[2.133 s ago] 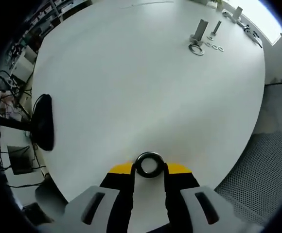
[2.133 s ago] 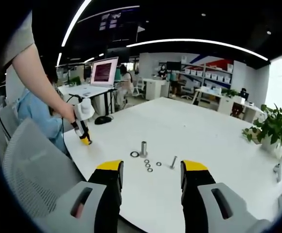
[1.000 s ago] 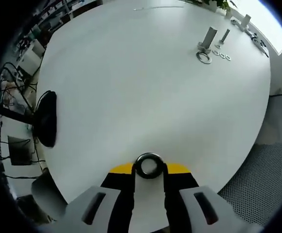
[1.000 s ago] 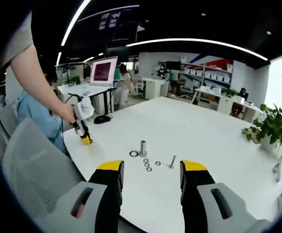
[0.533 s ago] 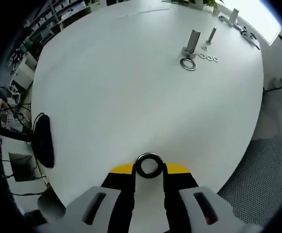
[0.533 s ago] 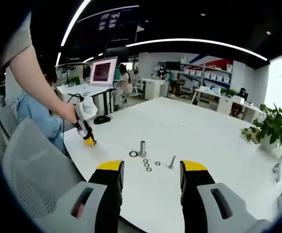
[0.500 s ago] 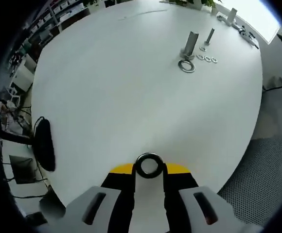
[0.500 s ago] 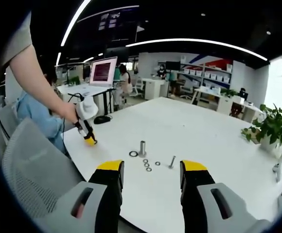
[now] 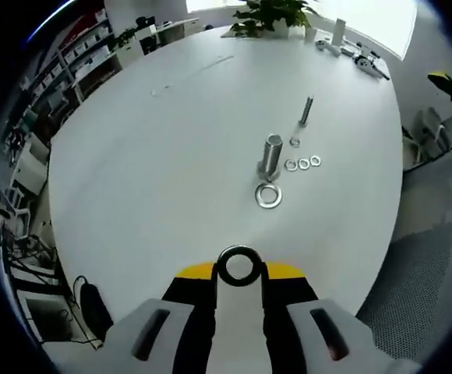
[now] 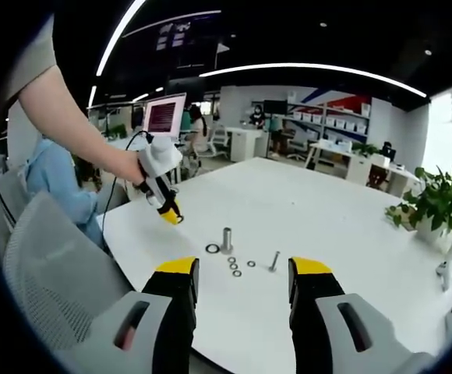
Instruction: Place the washer onto the threaded stud by aligning its center hole with the stud, sliding it down to the base, and recovering from edge contact or off-axis alignment until the washer reaches the visible bottom stop.
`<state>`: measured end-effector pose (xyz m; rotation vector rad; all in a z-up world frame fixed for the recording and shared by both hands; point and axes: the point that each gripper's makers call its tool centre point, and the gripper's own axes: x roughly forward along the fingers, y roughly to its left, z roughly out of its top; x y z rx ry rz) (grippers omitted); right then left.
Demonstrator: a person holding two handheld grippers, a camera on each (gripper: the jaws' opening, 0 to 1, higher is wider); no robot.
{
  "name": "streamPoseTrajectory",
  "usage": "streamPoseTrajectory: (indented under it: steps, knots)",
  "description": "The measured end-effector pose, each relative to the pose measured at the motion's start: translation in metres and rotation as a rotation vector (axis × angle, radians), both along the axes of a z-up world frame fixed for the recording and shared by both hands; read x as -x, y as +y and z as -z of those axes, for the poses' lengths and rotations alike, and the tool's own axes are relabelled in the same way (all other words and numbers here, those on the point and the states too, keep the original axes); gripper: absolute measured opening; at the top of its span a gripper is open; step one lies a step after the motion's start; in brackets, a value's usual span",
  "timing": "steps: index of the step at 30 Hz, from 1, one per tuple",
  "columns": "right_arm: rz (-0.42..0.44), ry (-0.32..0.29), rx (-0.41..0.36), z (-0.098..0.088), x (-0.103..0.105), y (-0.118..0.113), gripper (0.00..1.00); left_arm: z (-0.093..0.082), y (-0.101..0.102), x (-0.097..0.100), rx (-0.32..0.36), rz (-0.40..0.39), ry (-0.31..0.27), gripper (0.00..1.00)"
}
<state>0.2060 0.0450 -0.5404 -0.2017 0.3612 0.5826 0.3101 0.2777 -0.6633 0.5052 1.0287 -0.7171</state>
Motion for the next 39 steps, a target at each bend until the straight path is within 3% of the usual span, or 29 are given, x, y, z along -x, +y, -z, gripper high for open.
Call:
streamPoseTrajectory:
  steps: [14, 25, 39]
  knots:
    - [-0.002, 0.001, -0.009, -0.001, 0.0, 0.001, 0.48, -0.025, -0.061, -0.033, 0.017, 0.127, -0.064, 0.2]
    - [-0.006, 0.002, -0.01, 0.0, 0.001, 0.001, 0.48, -0.015, -0.092, -0.041, -0.017, 0.205, -0.048, 0.2]
    - [0.0, 0.001, -0.013, -0.001, 0.0, -0.001, 0.48, 0.002, -0.104, -0.046, -0.081, 0.254, -0.024, 0.2]
